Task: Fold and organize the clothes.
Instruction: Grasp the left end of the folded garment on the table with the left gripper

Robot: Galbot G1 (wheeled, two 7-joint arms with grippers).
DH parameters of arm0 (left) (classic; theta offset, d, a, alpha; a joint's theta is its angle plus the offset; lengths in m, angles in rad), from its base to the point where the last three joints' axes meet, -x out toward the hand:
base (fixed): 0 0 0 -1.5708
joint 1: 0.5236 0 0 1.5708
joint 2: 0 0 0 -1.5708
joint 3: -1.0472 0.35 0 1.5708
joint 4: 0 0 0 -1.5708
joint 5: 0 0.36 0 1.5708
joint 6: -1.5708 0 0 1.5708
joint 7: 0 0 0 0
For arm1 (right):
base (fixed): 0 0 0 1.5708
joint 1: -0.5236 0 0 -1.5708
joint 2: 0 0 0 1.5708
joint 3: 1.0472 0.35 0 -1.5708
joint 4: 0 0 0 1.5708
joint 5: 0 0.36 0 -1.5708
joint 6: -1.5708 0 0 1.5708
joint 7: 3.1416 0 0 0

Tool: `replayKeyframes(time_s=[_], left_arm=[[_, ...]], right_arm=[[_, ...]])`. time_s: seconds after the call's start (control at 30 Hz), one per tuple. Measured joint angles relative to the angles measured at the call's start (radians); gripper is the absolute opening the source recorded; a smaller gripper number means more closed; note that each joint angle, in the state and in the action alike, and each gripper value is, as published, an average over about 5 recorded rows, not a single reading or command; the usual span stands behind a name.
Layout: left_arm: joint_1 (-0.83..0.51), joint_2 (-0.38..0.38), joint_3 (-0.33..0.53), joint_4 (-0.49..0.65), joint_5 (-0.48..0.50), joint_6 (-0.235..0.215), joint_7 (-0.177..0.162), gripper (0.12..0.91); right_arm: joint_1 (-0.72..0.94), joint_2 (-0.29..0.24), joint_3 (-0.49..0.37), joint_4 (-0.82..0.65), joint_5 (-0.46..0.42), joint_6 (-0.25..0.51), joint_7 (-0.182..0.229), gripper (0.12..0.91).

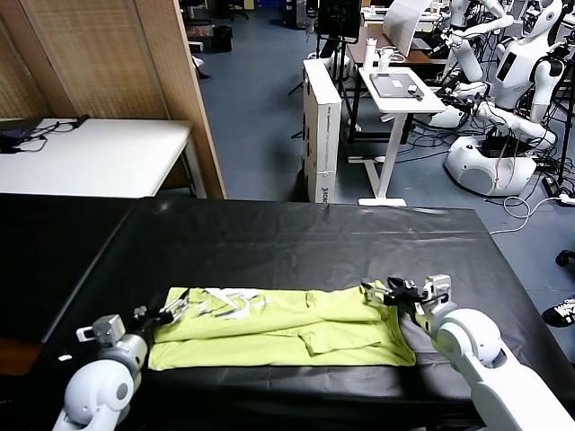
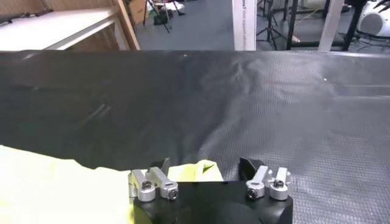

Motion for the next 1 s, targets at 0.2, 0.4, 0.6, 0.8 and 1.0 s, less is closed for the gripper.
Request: replayKeyframes(time_s=[0.2, 0.4, 0.6, 0.8, 1.0], left_arm=[[-0.013, 0.001, 0.006, 0.014, 0.0, 0.0, 0.005, 0.678], [-0.015, -0.001, 0.015, 0.019, 0.008, 0.002, 0.009, 0.304], [-0.011, -0.001, 0.015, 0.021, 0.018, 0.0, 0.011, 0.149], [-0.005, 0.0, 0.004, 0.024, 0.027, -0.005, 0.01, 0.147], [0.002, 0.004, -0.006, 0.011, 0.024, -0.007, 0.007, 0.199]], right_arm=[[-0.002, 0.003, 0.002, 0.001, -0.003, -0.001, -0.002, 0.475], [-0.003, 0.003, 0.002, 0.001, -0.003, -0.001, -0.004, 0.168], [-0.009, 0.009, 0.002, 0.001, -0.009, 0.0, -0.005, 0.141], [-0.015, 0.019, 0.008, 0.001, -0.016, 0.009, 0.019, 0.141], [-0.027, 0.023, 0.02, 0.006, 0.0, 0.012, 0.034, 0.345]])
